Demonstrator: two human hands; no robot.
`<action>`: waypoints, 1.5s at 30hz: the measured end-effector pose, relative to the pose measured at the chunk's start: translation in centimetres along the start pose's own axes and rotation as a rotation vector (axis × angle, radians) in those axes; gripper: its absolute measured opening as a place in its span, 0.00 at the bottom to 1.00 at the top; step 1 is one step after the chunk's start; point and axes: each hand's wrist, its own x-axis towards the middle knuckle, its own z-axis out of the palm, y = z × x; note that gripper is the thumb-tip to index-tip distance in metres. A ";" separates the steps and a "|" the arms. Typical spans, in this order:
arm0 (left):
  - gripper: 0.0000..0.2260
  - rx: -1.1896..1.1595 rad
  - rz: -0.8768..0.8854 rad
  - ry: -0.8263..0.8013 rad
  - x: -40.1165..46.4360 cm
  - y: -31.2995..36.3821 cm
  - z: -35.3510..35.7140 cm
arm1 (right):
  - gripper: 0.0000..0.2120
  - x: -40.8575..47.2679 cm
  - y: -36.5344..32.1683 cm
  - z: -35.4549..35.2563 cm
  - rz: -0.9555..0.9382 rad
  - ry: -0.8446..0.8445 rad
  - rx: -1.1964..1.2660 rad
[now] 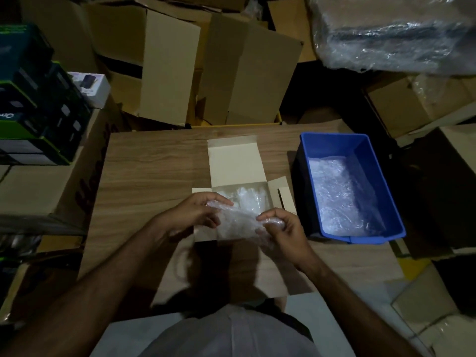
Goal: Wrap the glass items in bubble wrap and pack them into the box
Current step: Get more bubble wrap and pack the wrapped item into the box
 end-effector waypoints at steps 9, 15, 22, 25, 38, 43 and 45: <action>0.12 0.001 -0.031 0.119 8.1 1.1 0.9 | 0.11 1.8 3.1 -1.6 -0.135 0.002 -0.444; 0.05 0.526 0.242 0.285 12.7 1.3 4.2 | 0.20 2.2 3.8 -1.7 -0.231 0.059 -0.956; 0.05 0.887 0.506 0.496 16.0 -1.6 6.5 | 0.14 2.9 4.7 -0.7 -0.103 -0.078 -1.113; 0.05 0.938 0.527 0.495 16.1 -1.8 6.9 | 0.18 3.4 5.0 -0.4 -0.049 -0.068 -1.060; 0.18 0.999 0.452 0.113 14.6 -2.1 5.0 | 0.18 4.2 7.5 0.7 -0.177 -0.024 -1.063; 0.21 1.049 0.398 0.156 14.4 -2.0 5.2 | 0.18 4.7 6.9 1.2 -0.012 -0.126 -1.056; 0.24 1.079 0.383 0.137 14.3 -2.0 4.9 | 0.21 4.9 6.5 1.2 0.017 -0.179 -1.107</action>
